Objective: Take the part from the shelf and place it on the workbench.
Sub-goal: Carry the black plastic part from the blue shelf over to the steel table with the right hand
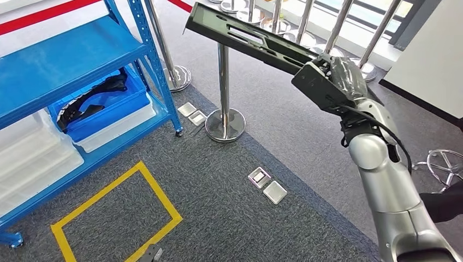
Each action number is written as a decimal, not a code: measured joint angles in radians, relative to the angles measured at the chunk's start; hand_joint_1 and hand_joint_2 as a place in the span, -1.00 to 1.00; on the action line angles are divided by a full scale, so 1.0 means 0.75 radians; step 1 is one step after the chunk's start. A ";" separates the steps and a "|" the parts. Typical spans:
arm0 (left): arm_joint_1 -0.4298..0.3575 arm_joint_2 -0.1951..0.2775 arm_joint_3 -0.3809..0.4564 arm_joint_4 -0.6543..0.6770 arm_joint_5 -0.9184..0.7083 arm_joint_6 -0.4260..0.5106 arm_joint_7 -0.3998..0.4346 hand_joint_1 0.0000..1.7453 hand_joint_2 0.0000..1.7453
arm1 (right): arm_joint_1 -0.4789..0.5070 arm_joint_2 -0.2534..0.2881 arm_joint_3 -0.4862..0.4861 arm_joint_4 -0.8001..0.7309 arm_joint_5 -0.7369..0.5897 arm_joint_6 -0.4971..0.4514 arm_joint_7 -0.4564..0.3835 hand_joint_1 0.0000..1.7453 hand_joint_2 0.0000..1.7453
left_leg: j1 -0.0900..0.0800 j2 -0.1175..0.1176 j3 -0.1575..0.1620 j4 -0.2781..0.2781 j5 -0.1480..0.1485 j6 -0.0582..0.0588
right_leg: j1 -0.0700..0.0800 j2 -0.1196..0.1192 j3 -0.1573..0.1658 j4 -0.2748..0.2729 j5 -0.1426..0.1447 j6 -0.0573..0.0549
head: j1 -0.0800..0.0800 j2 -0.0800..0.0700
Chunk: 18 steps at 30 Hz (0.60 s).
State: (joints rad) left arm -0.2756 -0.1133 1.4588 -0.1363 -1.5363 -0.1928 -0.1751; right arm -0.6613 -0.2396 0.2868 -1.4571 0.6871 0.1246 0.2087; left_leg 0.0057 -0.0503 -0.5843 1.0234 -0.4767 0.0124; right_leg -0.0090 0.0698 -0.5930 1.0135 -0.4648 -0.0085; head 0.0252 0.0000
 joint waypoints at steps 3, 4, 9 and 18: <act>-0.007 0.064 0.000 -0.006 0.008 -0.084 -0.021 -1.00 1.00 | -0.001 0.000 0.002 0.000 0.017 0.001 0.002 1.00 1.00 | 0.002 0.024 0.011 -0.025 0.003 0.006 | -0.001 0.019 -0.009 0.001 0.000 0.019 | -0.004 0.000; -0.011 0.081 0.000 -0.009 0.008 -0.099 -0.022 -1.00 1.00 | -0.001 -0.001 0.002 0.000 0.020 0.002 0.003 1.00 1.00 | 0.007 0.035 0.017 -0.036 0.008 0.012 | 0.000 0.004 -0.018 0.020 -0.015 0.025 | -0.002 0.000; -0.019 0.131 0.000 -0.017 0.001 -0.121 -0.039 -1.00 1.00 | 0.017 -0.004 0.001 0.000 0.035 0.011 0.032 1.00 1.00 | 0.014 0.089 0.029 -0.051 0.009 0.023 | -0.013 -0.079 -0.193 0.368 -0.160 0.053 | 0.029 0.000; -0.027 0.165 -0.009 -0.019 -0.033 -0.149 -0.064 -1.00 1.00 | 0.039 -0.019 -0.012 -0.022 0.062 0.041 0.058 1.00 1.00 | 0.015 0.156 0.042 -0.008 -0.042 -0.038 | -0.007 -0.118 -0.041 0.021 0.012 0.014 | 0.051 0.000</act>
State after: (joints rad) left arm -0.2961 0.0103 1.4522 -0.1503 -1.5610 -0.3045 -0.2228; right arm -0.6318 -0.2537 0.2774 -1.4737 0.7333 0.1554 0.2522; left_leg 0.0172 0.0670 -0.5531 1.0176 -0.5085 -0.0162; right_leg -0.0142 -0.0186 -0.6235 1.0294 -0.4562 0.0023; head 0.0638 0.0000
